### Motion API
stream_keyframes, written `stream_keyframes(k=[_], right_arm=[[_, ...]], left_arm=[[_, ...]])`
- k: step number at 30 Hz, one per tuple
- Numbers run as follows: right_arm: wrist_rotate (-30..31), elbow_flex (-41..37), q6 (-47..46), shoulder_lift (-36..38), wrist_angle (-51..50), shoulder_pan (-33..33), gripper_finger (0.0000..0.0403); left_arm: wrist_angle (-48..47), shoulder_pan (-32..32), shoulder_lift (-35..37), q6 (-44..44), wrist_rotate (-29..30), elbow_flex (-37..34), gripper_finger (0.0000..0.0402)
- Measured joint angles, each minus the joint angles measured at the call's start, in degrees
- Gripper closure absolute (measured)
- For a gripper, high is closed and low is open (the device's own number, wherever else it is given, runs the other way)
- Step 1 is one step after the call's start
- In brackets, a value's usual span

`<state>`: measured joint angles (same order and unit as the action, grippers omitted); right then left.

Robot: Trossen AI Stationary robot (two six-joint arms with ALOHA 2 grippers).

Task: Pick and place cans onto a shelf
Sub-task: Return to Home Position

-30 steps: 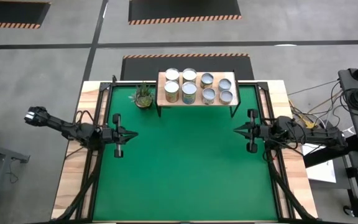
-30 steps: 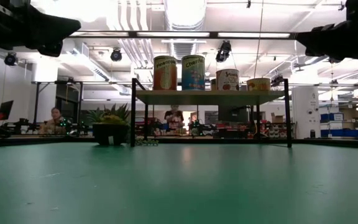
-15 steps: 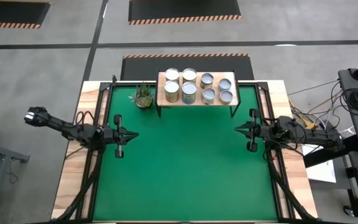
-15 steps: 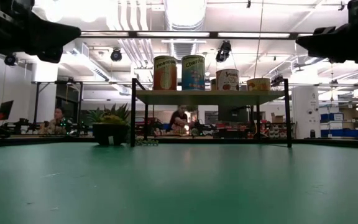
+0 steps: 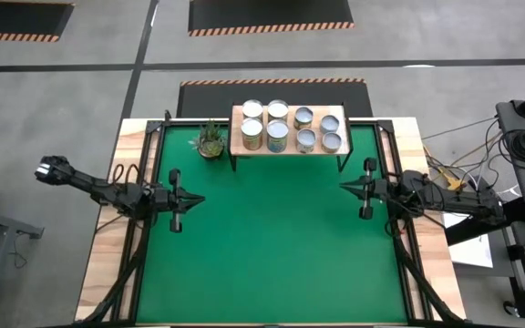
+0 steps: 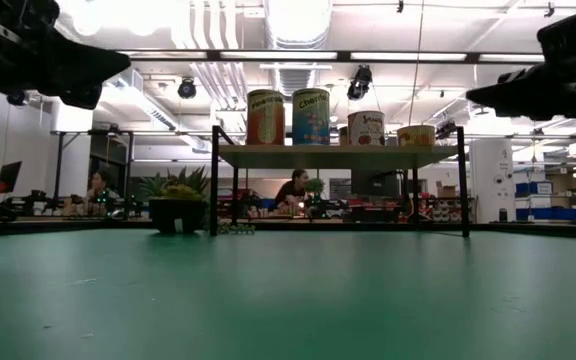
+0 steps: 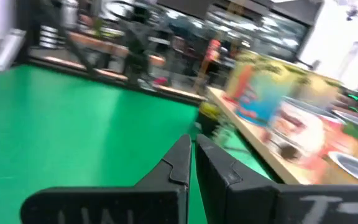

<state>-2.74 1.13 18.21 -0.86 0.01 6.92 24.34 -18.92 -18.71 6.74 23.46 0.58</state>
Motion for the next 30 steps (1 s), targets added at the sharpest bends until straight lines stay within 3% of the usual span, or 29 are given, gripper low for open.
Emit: stream_keyframes(k=[5,9,30], right_arm=[[8.52,-0.03,-1.51,-0.31,0.71,0.00,0.0390],[9.75,0.10,-1.78,-0.33,0.80,0.00,0.0390],[9.90,0.10,-1.74,-0.33,1.05,0.00,0.0390]], left_arm=[[0.06,0.00,-1.14,-0.25,4.49,0.00,0.0402],[-0.33,0.04,-1.71,0.17,10.35,0.23,0.0402],[-0.35,0.00,-1.95,0.22,10.45,0.52,0.0402]])
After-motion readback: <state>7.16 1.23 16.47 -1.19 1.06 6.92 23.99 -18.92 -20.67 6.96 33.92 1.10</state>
